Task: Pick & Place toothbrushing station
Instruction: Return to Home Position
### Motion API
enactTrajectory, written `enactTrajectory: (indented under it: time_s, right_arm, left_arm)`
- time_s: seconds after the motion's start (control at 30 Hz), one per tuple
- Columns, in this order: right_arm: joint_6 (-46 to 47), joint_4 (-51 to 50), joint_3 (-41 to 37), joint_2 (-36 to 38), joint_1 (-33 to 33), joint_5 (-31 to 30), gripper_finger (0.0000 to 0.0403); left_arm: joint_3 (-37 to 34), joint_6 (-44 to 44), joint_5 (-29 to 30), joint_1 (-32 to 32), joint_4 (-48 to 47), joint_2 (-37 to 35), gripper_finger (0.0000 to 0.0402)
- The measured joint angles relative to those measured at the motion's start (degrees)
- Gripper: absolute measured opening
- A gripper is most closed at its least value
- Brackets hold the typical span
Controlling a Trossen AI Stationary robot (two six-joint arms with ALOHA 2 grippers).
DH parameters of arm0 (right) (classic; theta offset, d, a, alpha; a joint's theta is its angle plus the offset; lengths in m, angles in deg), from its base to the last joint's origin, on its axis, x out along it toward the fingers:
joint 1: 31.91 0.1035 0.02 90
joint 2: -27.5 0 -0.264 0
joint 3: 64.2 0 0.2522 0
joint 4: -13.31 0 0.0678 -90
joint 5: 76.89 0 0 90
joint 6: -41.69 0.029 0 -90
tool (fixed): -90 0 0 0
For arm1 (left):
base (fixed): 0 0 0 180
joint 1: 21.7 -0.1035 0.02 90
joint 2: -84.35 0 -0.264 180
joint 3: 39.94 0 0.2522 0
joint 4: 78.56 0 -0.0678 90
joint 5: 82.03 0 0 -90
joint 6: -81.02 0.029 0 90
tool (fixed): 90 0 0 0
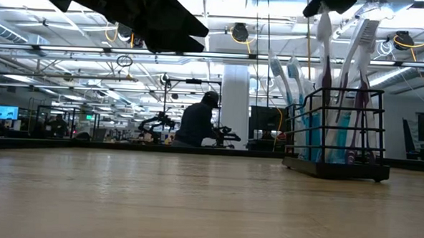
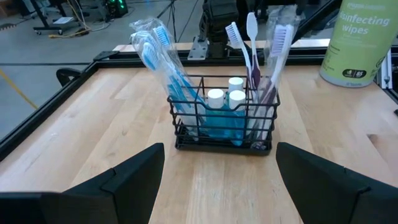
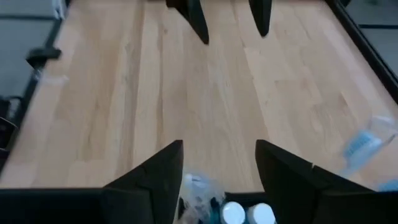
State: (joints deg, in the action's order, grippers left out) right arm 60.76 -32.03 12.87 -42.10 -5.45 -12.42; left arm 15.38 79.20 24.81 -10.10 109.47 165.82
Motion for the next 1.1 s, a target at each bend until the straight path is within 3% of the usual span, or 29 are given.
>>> enactTrajectory:
  time_s: [0.23, 0.5, 0.6, 0.7, 0.83, 0.97, 1.1]
  right_arm:
    - [-2.2, 1.6, 0.0, 3.9, 0.0, 0.0, 0.0177]
    - [-6.7, 4.4, -1.6, 10.8, 2.3, -0.1, 0.0166]
    - [-11.1, 8.9, -6.1, 15.1, 3.8, -2.1, 0.0169]
    - [-13.8, 11.5, -12.0, 20.9, 4.6, -8.3, 0.0169]
    - [-10.1, 11.9, -20.2, 29.1, 4.8, -16.0, 0.0165]
    - [-8.4, 15.3, -29.4, 35.9, 4.8, -16.4, 0.0167]
    - [-9.2, 26.9, -39.1, 40.8, 4.2, -15.6, 0.0169]
  left_arm:
    - [0.0, 0.4, 0.0, 0.2, -0.5, -2.0, 0.0312]
    - [0.0, 2.1, -3.4, 2.2, -13.8, -17.9, 0.0313]
    - [-1.3, 4.6, -4.8, 4.1, -18.4, -26.1, 0.0312]
    - [-5.2, 5.5, -4.8, 5.8, -19.3, -34.2, 0.0312]
    - [-10.8, 4.6, -4.2, 7.0, -21.4, -46.3, 0.0312]
    - [-15.0, 1.6, -2.9, 7.0, -29.6, -55.9, 0.0312]
    - [-20.1, -1.7, -3.3, 7.0, -31.8, -61.1, 0.0312]
